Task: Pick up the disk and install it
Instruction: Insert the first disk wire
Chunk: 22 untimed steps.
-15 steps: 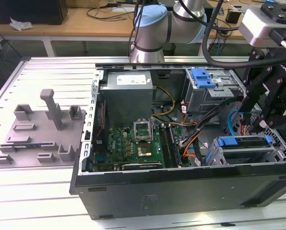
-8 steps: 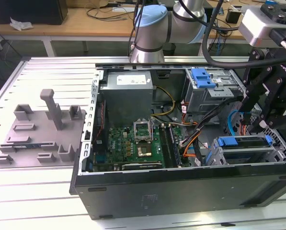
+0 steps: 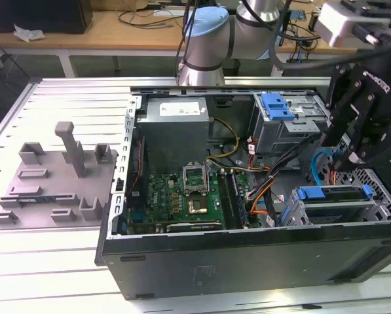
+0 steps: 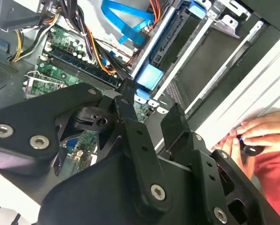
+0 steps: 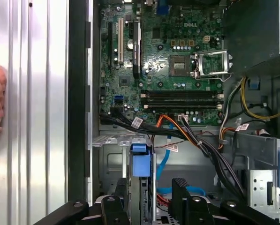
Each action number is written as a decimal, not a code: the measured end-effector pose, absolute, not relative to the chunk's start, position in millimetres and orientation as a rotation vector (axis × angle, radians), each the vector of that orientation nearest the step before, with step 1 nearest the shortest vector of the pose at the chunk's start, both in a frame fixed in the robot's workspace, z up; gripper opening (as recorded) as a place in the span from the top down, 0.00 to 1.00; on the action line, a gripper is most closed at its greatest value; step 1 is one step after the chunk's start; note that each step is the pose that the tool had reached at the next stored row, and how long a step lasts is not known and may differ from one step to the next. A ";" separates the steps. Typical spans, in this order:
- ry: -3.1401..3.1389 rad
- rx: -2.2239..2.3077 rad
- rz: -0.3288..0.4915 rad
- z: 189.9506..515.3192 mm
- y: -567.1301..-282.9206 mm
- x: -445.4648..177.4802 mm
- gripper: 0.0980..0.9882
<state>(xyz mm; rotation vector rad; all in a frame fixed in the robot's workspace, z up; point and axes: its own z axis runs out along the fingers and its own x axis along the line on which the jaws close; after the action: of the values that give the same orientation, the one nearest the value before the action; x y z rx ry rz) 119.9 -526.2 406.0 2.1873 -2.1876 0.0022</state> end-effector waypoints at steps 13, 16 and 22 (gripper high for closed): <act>-2.120 2.119 0.139 406.0 -470.5 126.9 0.55; -2.096 2.128 0.156 405.7 -467.5 127.8 0.55; -2.061 2.143 0.175 404.9 -455.1 139.3 0.55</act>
<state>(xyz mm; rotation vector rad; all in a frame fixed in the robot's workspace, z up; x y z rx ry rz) 139.3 -455.1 404.9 2.1429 -2.0612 0.1754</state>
